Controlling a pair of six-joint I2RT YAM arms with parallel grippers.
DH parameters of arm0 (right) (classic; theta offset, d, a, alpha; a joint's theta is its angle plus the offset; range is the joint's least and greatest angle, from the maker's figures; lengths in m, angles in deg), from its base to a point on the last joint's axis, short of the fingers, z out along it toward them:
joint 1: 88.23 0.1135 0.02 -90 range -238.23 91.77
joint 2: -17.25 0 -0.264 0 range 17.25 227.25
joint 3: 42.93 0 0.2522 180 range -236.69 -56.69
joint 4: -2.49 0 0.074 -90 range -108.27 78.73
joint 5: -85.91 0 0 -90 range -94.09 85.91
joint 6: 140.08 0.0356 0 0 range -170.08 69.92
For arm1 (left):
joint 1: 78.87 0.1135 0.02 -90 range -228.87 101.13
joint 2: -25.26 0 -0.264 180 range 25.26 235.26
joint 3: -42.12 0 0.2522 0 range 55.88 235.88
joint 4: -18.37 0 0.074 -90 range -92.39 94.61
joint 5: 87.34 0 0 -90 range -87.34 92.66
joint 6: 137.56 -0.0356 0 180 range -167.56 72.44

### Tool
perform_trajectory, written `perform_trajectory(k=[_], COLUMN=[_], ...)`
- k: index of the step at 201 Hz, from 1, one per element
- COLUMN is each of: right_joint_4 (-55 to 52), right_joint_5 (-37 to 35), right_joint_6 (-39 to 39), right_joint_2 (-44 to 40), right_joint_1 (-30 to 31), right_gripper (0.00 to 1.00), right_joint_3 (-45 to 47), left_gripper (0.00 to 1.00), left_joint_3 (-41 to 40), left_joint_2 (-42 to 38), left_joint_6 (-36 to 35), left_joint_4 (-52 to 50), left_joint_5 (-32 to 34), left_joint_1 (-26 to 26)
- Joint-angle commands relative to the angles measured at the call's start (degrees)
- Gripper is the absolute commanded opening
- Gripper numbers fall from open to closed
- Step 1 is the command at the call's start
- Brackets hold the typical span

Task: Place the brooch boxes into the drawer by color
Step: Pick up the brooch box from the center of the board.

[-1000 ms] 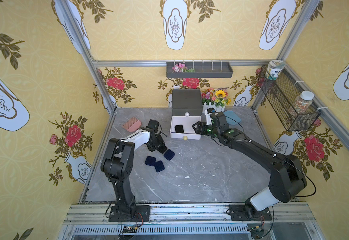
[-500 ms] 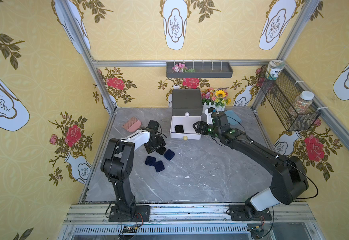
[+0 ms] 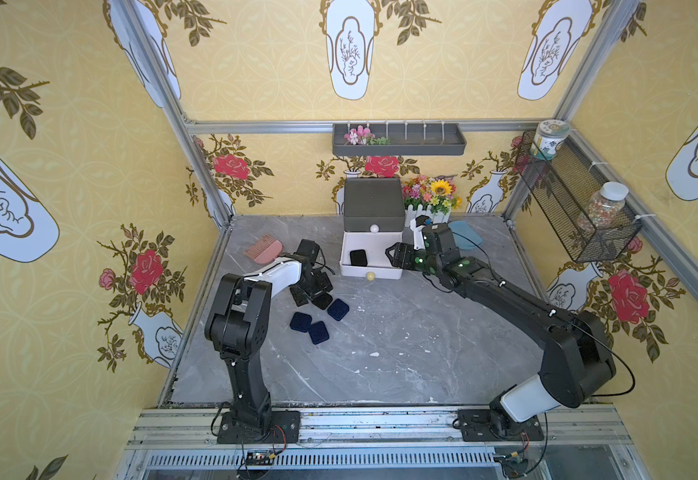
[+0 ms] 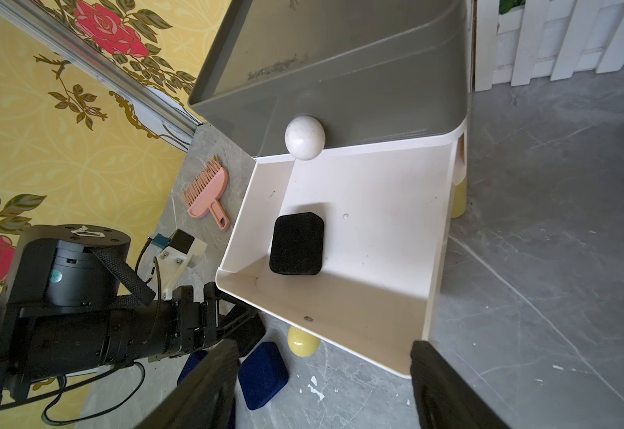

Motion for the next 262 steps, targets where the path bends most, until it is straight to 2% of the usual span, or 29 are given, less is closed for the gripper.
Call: perform_trajectory(k=[1,43,77,124,180,193,221,236,262], right_joint_4=[1.0,1.0,0.9,0.4,0.4,2.8,16.4,22.0,24.1], right_joint_5=[0.2,0.5,0.5,0.6,1.1,3.2,13.4,13.9,11.9], right_joint_6=[0.0,0.2,0.3,1.1,1.9,2.6,9.1,10.3,9.7], right_joint_2=[0.2,0.3,-0.2,-2.5,-6.2,-6.7,-5.9,-4.8,-2.4], right_joint_1=[-0.2,-0.3,-0.3,0.4,7.2,9.7,12.1,14.0,17.6], right_gripper=[0.77,0.77,0.77,0.77,0.77,0.77,0.77,0.77,0.77], right_joint_3=[-0.1,0.1,0.6,1.6,4.0,5.0,10.5,11.9,9.8], left_gripper=[0.75,0.66,0.62,0.62,0.62,0.62,0.61,0.61,0.61], left_joint_3=[-0.4,-0.4,-0.9,-3.1,-0.7,-0.3,0.2,0.3,0.3], left_joint_2=[0.6,0.7,-0.3,-9.5,-19.1,-21.4,-25.6,-27.4,-29.7], left_joint_6=[-0.2,-0.6,-0.9,-1.3,-2.2,-2.0,-1.5,-1.3,-1.1], left_joint_4=[-0.5,-0.6,-0.6,1.2,-2.6,-2.7,-2.6,-2.6,-2.7], left_joint_5=[-0.5,-0.9,0.1,1.0,1.1,0.4,-2.8,-4.6,-6.7], left_joint_1=[0.0,0.0,0.0,0.0,0.0,0.1,-0.1,-1.0,-3.4])
